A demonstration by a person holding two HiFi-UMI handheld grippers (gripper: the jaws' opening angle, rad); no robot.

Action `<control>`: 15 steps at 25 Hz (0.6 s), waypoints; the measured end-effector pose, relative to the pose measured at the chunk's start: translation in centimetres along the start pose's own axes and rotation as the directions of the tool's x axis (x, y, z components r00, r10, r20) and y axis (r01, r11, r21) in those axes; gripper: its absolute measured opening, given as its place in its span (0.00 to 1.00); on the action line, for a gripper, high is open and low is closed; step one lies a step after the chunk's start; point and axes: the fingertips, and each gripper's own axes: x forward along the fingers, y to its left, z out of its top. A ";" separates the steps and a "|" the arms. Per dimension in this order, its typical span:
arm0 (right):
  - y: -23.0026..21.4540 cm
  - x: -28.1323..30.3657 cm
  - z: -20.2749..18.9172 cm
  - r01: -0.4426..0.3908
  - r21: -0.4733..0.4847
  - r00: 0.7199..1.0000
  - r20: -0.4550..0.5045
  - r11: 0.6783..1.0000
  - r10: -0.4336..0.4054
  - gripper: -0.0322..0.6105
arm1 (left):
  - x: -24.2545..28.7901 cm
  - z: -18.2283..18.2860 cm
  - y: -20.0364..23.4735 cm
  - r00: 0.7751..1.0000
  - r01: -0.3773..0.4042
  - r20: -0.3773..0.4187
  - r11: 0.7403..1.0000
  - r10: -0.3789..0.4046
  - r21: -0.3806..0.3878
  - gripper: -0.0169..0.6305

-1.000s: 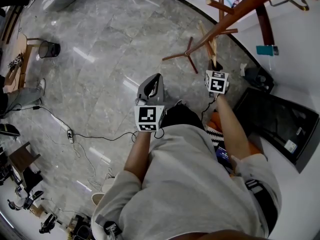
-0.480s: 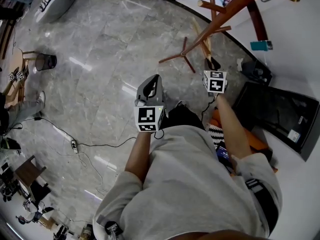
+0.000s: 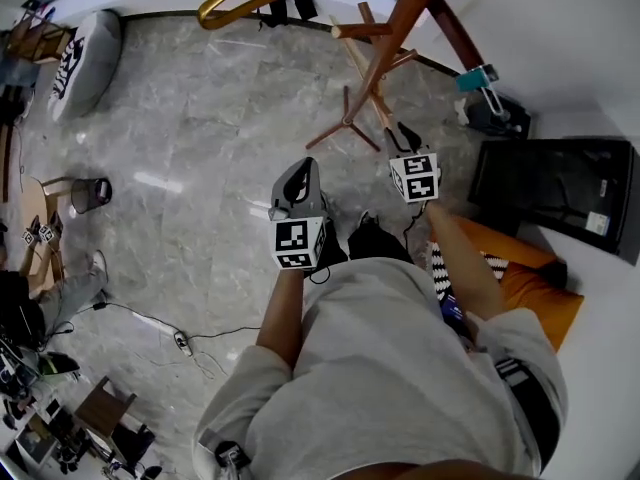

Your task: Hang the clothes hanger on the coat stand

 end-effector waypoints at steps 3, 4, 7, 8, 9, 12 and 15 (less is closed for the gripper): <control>1.0 -1.6 0.4 -0.001 -0.024 1.000 0.017 1.000 0.002 0.22 | 1.3 0.6 -0.6 0.998 0.061 -0.008 0.998 -0.061 0.020 0.04; 1.2 -2.2 0.5 0.005 -0.026 1.000 0.022 1.000 -0.004 0.20 | 1.8 0.8 -1.0 0.996 0.087 -0.013 0.996 -0.086 0.030 0.04; 1.5 -4.1 0.5 0.042 0.002 0.998 0.037 0.999 -0.042 0.16 | 3.4 1.2 -2.3 0.985 0.170 -0.034 0.983 -0.168 0.066 0.04; 1.8 -4.6 0.5 0.052 0.016 0.998 0.043 0.999 -0.053 0.14 | 3.8 1.3 -2.7 0.980 0.195 -0.043 0.978 -0.192 0.077 0.04; 2.1 -5.1 0.4 0.061 0.027 0.997 0.050 0.998 -0.062 0.12 | 4.2 1.3 -3.0 0.976 0.216 -0.051 0.973 -0.213 0.085 0.04; 2.8 -6.6 0.4 0.093 0.061 0.991 0.090 0.994 -0.098 0.08 | 5.0 1.0 -4.1 0.960 0.277 -0.079 0.955 -0.270 0.104 0.04; 2.4 -8.5 0.0 0.146 0.136 0.979 0.125 0.980 -0.163 0.06 | 5.6 0.4 -5.6 0.932 0.358 -0.110 0.926 -0.346 0.124 0.04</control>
